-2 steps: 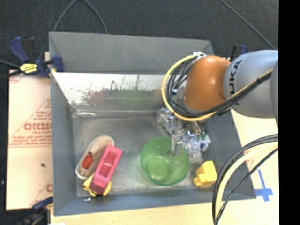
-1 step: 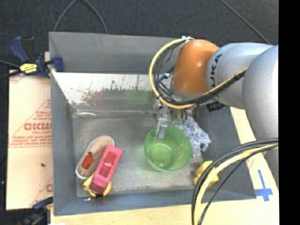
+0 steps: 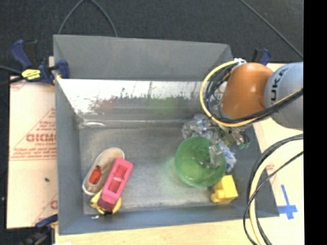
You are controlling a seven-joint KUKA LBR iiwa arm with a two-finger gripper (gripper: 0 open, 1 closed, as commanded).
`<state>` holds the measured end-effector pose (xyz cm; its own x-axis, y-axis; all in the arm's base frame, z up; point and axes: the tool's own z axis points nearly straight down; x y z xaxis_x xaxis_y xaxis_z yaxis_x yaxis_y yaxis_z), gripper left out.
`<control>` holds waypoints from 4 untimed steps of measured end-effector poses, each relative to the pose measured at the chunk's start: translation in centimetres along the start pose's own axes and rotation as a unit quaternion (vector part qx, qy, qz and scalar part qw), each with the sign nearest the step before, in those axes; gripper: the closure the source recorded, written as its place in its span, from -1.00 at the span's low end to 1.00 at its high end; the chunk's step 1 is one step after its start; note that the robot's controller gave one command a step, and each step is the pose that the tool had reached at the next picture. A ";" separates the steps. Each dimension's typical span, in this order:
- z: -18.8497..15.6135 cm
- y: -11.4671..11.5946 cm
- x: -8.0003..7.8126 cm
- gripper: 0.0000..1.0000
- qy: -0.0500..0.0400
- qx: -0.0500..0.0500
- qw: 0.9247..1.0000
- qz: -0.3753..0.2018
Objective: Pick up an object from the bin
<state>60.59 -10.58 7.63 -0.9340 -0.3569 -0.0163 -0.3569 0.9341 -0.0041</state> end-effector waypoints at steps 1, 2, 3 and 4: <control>0.1 2.2 -1.4 1.00 0.001 0.001 0.973 0.233; 0.1 2.2 -1.4 1.00 0.000 0.001 0.972 0.233; -1.2 2.2 -1.3 1.00 0.001 0.001 0.972 0.233; -2.9 2.2 -1.4 1.00 0.000 0.001 0.972 0.233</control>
Offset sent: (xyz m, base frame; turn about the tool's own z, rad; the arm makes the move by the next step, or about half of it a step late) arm 0.0000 0.0000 0.0000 0.0000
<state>61.04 -8.08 10.58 -0.9942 0.1058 -0.0171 0.1057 0.9944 0.0019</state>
